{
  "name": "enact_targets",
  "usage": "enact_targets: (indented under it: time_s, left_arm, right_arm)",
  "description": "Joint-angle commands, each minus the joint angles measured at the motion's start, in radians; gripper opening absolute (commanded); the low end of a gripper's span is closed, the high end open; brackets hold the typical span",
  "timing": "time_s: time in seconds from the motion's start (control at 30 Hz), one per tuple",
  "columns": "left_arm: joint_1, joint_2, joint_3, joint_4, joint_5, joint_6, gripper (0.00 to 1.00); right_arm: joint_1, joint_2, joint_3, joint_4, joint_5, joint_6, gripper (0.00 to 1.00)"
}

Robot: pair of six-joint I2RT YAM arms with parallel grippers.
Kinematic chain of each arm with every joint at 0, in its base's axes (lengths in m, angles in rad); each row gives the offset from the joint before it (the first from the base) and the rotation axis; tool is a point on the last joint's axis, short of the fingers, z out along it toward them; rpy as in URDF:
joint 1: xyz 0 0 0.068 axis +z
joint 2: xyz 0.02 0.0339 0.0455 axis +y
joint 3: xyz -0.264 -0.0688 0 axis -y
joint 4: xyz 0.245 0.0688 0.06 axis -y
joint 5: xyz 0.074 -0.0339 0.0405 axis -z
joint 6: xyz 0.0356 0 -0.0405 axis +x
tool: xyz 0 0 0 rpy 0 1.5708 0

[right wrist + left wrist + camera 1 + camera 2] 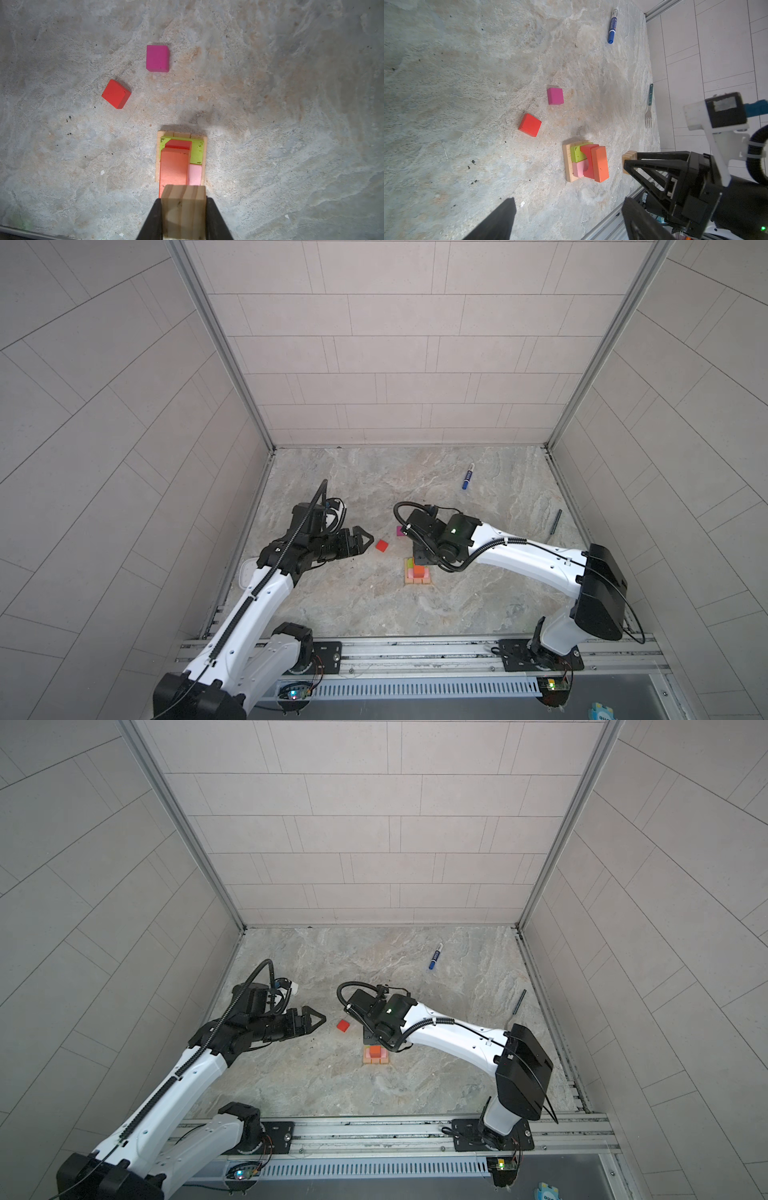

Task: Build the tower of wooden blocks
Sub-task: 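Carry the wooden cube with the right gripper over the block stack, then lower the wooden cube beside the orange bar on the stack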

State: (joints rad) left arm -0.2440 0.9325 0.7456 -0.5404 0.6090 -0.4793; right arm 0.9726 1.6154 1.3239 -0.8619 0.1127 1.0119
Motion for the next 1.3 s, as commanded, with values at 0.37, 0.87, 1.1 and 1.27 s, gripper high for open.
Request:
enact_targets:
  time_s: [0.37,0.87,1.1,1.27]
  left_arm:
    - [-0.018,-0.028,-0.005,-0.020,0.004,0.008,0.87]
    - [-0.021,-0.027,-0.003,-0.020,0.005,0.007,0.87]
    - [-0.022,-0.026,-0.004,-0.020,0.006,0.008,0.87]
    - [-0.023,-0.022,-0.004,-0.019,0.010,0.007,0.87]
  right_arm:
    - [0.034,0.052,0.009,0.024,0.028,0.077,0.18]
    - [0.034,0.094,0.006,0.052,0.002,0.082,0.19]
    - [0.034,0.097,0.002,0.054,0.003,0.085,0.19]
    - [0.033,0.096,-0.005,0.054,0.008,0.088,0.19]
